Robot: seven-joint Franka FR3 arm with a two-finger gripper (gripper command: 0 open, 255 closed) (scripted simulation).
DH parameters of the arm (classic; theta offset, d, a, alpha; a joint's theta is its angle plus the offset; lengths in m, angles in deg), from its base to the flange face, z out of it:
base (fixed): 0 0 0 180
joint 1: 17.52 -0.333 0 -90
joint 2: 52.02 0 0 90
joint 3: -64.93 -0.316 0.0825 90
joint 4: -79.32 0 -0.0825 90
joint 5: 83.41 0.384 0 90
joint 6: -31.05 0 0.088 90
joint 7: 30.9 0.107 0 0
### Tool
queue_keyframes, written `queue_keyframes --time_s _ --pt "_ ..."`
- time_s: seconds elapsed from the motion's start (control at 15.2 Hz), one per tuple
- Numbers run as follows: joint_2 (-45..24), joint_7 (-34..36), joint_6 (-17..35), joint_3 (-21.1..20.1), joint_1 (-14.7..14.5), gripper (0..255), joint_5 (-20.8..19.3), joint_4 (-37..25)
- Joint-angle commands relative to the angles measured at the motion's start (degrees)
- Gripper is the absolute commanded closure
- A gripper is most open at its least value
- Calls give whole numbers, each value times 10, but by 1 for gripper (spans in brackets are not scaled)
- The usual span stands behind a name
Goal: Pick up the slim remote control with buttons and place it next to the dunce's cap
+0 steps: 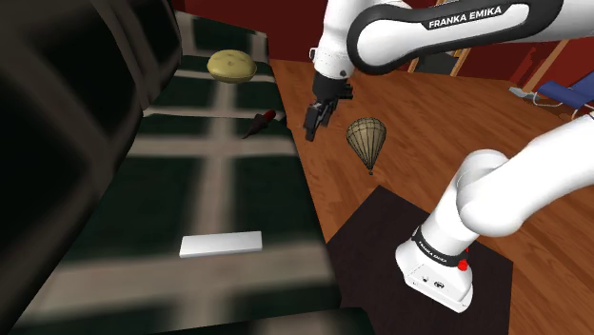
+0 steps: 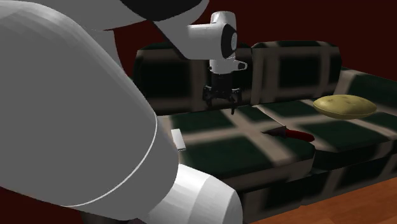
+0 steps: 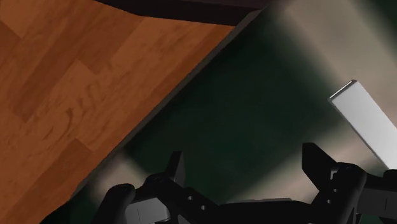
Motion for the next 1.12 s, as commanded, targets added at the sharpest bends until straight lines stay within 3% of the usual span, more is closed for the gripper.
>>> queue_keyframes --time_s 0.0,0.53,1.06 --pt "-33 -2 28 -10 -9 0 3 -4" --pt "-171 3 121 -58 -44 0 2 -41" --pt "-317 22 190 -99 -79 0 -34 -107"
